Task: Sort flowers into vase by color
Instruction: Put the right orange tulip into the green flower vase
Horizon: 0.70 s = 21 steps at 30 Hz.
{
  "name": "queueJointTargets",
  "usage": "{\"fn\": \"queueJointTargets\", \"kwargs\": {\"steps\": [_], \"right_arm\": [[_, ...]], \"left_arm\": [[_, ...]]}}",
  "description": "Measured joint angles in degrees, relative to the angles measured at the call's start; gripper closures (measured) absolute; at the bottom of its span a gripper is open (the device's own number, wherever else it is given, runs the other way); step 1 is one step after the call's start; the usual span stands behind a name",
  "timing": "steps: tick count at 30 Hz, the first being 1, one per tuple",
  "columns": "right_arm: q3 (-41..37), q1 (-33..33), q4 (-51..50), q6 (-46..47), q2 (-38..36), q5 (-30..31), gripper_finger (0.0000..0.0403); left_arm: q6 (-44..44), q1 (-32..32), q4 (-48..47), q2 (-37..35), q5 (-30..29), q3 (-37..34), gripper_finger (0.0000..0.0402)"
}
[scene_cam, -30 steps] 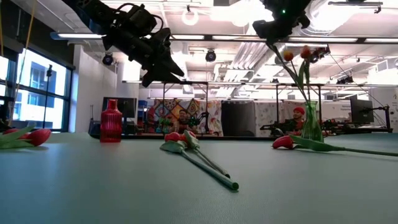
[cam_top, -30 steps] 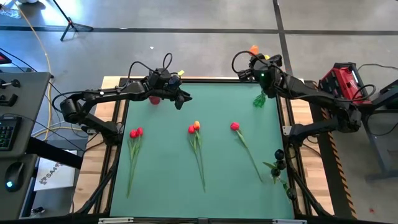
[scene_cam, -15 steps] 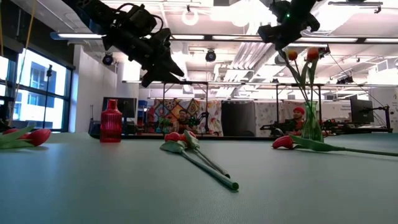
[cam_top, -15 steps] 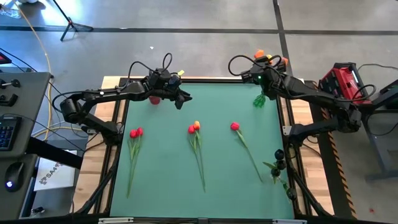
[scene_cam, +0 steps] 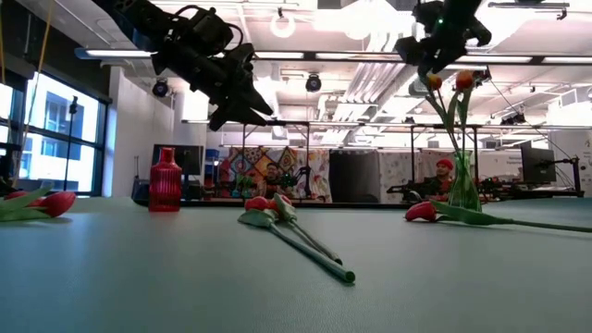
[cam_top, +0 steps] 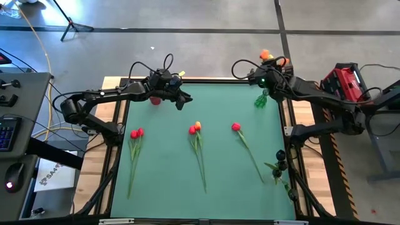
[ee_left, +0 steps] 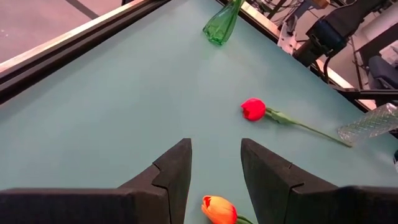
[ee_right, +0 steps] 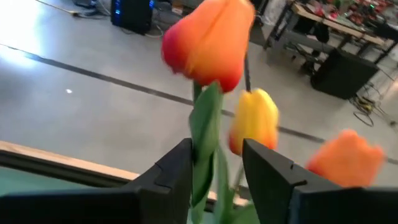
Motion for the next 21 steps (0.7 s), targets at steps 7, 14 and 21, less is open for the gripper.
{"fn": "queueJointTargets", "kwargs": {"steps": [7,14,21], "right_arm": [[0.0,0.0,-6.4,5.9,-1.6,-1.2,0.0273],[0.0,0.0,-10.0,12.9,-5.5,-1.7,0.0273],[0.0,0.0,-9.9,16.6,-12.3,-3.8,0.0273]], "left_arm": [[0.0,0.0,-0.1,0.0,0.1,0.0,0.0276],[0.0,0.0,-0.2,0.0,0.4,0.0,0.0276],[0.7,0.0,0.1,0.0,0.3,0.0,0.0276]]}}
